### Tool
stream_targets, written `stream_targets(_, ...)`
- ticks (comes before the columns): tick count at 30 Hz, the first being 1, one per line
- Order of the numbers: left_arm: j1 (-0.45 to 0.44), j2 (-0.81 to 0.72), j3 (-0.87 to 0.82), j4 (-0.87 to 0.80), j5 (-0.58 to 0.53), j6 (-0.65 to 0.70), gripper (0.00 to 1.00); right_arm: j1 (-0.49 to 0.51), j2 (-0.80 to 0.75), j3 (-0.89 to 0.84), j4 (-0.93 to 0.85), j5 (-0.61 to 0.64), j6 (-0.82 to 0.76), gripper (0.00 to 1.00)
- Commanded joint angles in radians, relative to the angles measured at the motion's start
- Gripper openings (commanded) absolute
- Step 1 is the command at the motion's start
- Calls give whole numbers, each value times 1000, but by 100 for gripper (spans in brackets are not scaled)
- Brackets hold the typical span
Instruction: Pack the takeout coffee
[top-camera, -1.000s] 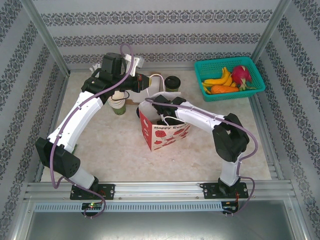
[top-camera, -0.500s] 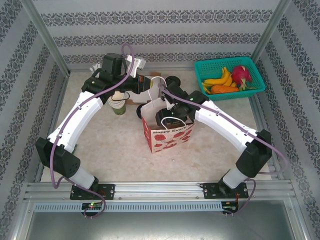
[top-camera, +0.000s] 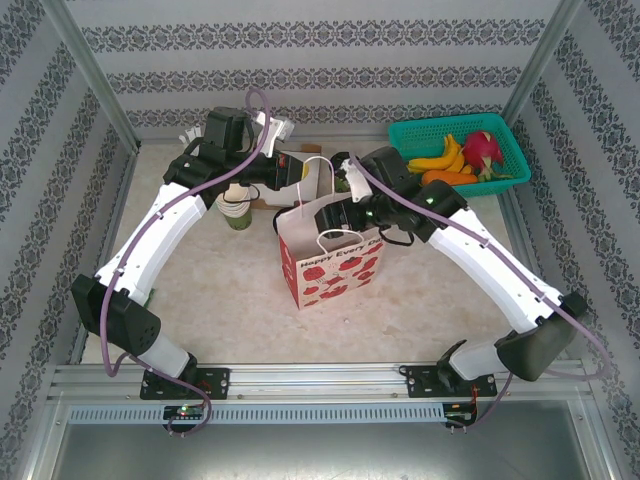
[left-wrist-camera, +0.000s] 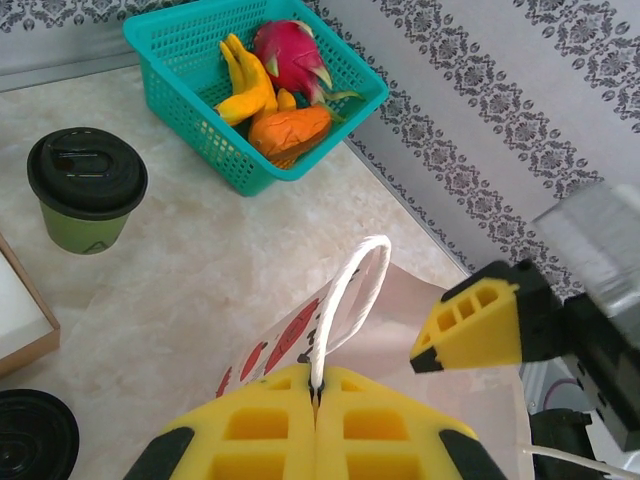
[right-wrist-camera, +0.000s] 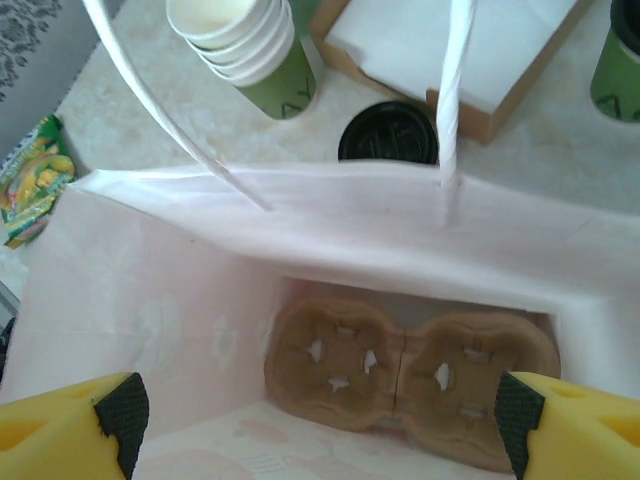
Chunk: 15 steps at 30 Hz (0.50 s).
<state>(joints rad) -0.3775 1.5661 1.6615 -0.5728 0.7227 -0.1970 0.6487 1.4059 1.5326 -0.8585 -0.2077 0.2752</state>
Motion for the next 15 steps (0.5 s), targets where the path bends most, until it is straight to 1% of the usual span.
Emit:
stream_targets(1,3,-7,-14,-13,53,33,0,-28,-19,27,30,-8,-108,92)
stream_targets(4,0,-7,-17,-13,71,51,0,-57,-32,27,21,-28,-241,92)
stream_targets(7,-3,-6,-17,-15,90,74,0,-95,-45,-2,48,-96,-409,91)
stream_targets(11,-9,2,-6,-31,100,103,0,-143,-9,33,12,-147,-633,91)
stream_targets(12,-10,2,-6,-33,100,106,0,-159,6,49,-6,-175,-678,90)
stream_targets(14,-9,2,-8,-26,100,105,0,-201,55,82,-79,-299,-829,88)
stream_targets(15,-9,2,-6,-19,100,99,0,-211,75,86,-99,-325,-892,87)
